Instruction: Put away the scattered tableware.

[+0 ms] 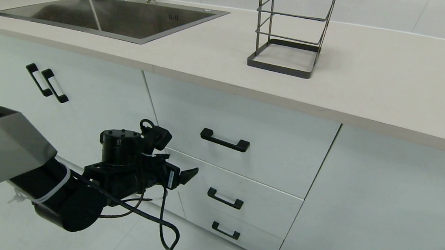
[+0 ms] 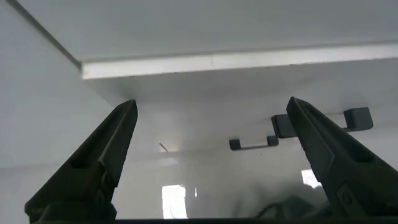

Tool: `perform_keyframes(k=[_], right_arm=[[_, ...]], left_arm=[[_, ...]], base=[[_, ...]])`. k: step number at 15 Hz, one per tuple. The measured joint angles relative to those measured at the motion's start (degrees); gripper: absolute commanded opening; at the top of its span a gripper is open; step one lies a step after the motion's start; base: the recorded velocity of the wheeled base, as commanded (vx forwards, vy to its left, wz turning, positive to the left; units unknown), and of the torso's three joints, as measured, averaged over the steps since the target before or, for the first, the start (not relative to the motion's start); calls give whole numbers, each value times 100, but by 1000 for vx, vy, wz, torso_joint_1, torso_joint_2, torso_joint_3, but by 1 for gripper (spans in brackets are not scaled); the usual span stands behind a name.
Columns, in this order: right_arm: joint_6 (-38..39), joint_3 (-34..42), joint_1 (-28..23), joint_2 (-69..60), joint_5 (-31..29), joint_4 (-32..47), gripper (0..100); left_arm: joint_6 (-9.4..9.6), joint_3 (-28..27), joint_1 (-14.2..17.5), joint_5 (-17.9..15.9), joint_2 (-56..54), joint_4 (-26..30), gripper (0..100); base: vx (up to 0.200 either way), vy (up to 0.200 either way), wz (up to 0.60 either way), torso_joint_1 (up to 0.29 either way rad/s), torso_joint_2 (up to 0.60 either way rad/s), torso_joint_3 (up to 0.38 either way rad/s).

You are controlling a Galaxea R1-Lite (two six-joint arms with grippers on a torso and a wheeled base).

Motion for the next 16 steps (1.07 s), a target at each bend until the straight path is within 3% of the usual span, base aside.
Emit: perform_keyframes(k=[3,7,12,16], right_arm=[[0,0,0,0,0,0,100],[-27,0,0,0,44,0,100],[2,0,0,0,63,0,100],[9,0,0,0,57,-5,100]], left_arm=[[2,232,28,-49,-55,-177,100],[-2,1488,15,-216,-995,-456,100],[-13,2907,162,-232,-3526,-363,100],[74,3565,628,-229,-6186,575,100]], base=[[0,0,0,0,0,0],[0,0,0,0,0,0],[0,0,-480,3,2,2],[0,0,-450,2,2,7]])
